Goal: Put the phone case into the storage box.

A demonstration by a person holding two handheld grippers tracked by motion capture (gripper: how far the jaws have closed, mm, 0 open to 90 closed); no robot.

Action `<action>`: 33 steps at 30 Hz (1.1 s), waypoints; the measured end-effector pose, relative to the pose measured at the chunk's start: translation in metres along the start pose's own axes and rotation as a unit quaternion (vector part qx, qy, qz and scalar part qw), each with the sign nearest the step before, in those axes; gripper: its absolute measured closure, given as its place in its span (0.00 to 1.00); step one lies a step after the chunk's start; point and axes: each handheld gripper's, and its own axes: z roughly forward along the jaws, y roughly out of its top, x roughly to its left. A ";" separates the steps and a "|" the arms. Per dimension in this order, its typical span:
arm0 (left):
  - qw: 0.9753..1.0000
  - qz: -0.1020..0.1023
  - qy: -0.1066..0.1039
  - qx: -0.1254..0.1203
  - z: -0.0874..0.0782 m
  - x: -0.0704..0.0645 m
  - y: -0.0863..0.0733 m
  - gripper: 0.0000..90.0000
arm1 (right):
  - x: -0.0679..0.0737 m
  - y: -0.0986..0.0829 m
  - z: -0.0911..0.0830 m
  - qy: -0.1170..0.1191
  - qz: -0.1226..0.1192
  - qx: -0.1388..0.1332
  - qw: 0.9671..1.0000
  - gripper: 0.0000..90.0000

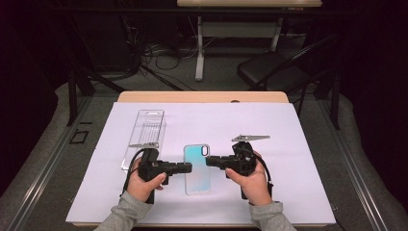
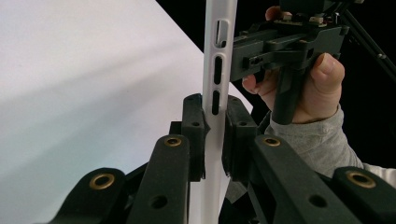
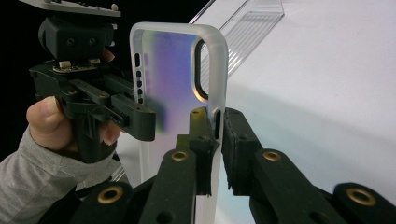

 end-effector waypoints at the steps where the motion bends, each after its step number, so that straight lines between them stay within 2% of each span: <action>1: 1.000 0.000 0.000 0.000 0.000 0.000 0.000 0.91 | 0.000 0.000 0.000 0.000 0.000 -0.001 1.000 0.92; 14: 1.000 0.001 0.000 -0.001 0.000 0.000 0.000 0.91 | 0.002 -0.001 0.000 -0.008 -0.005 -0.008 1.000 0.93; 21: 1.000 0.001 0.004 -0.002 0.000 0.000 0.000 0.91 | 0.006 -0.002 0.000 -0.021 -0.007 -0.012 1.000 0.93; 33: 1.000 0.000 0.005 -0.003 0.000 0.001 0.000 0.91 | 0.007 -0.002 0.000 -0.026 -0.002 -0.013 1.000 0.93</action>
